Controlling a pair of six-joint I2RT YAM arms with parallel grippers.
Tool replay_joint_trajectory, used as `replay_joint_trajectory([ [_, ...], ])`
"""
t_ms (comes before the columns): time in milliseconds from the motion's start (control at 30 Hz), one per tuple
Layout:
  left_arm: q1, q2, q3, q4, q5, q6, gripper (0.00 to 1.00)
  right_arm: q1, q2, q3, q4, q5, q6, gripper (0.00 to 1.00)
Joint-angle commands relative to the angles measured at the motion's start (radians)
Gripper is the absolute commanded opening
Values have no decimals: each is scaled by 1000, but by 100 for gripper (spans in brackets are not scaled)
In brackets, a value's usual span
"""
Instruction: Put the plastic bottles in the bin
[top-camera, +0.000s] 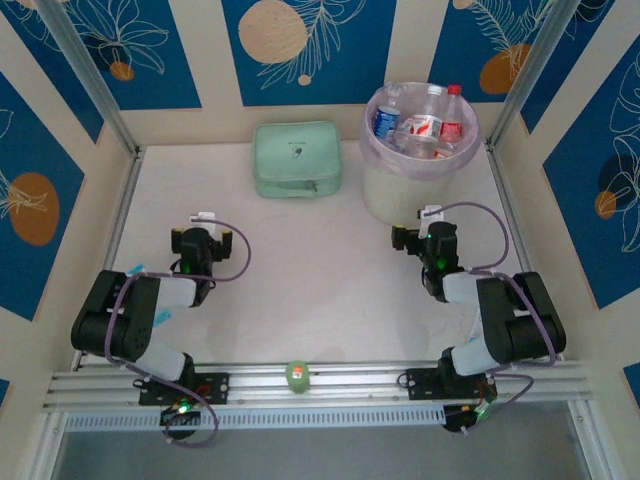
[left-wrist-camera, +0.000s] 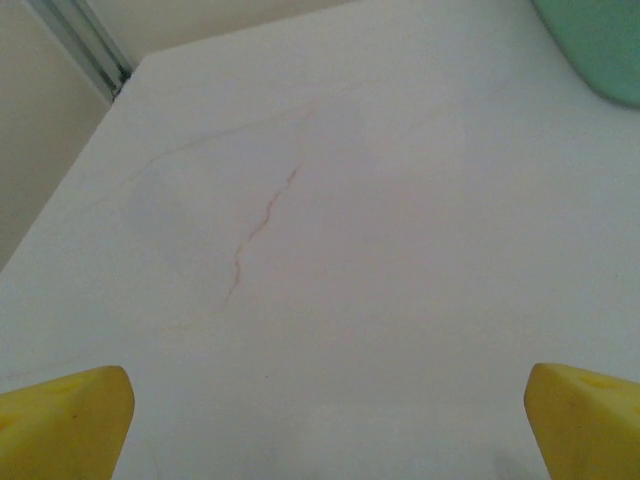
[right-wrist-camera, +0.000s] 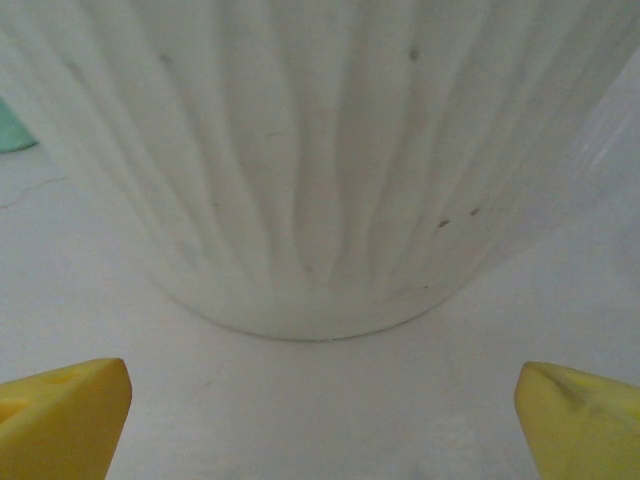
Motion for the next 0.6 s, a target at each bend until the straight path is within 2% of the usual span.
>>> replay_joint_trajectory([
  [0,38,34,-47,183,109,-43,100,-68,27,-35,173,-99,33,99],
  [33,38,77,-59,284,100,-23,100,-79,82,-62,303,-100,45,99],
  [67,39,47,-48,213,110,-40,100,-86,78,-67,303,-100,55,99],
  [100,43,32,-40,154,120,-45,100,-97,31,-46,178,-118,62,99],
  [167,44,56,-49,231,118,-36,100,-103,71,-45,251,-99,76,99],
  [200,44,44,-45,190,120,-44,100,-97,57,-24,178,-74,79,99],
  [233,44,55,-47,216,119,-36,100,-94,47,-4,126,-67,79,99],
  [267,44,55,-48,223,117,-35,100,-90,64,-15,179,-59,73,99],
  [333,44,55,-48,219,118,-36,100,-79,54,-2,133,-33,73,99],
  [567,44,51,-47,212,117,-38,100,-78,58,-7,151,-34,68,99],
])
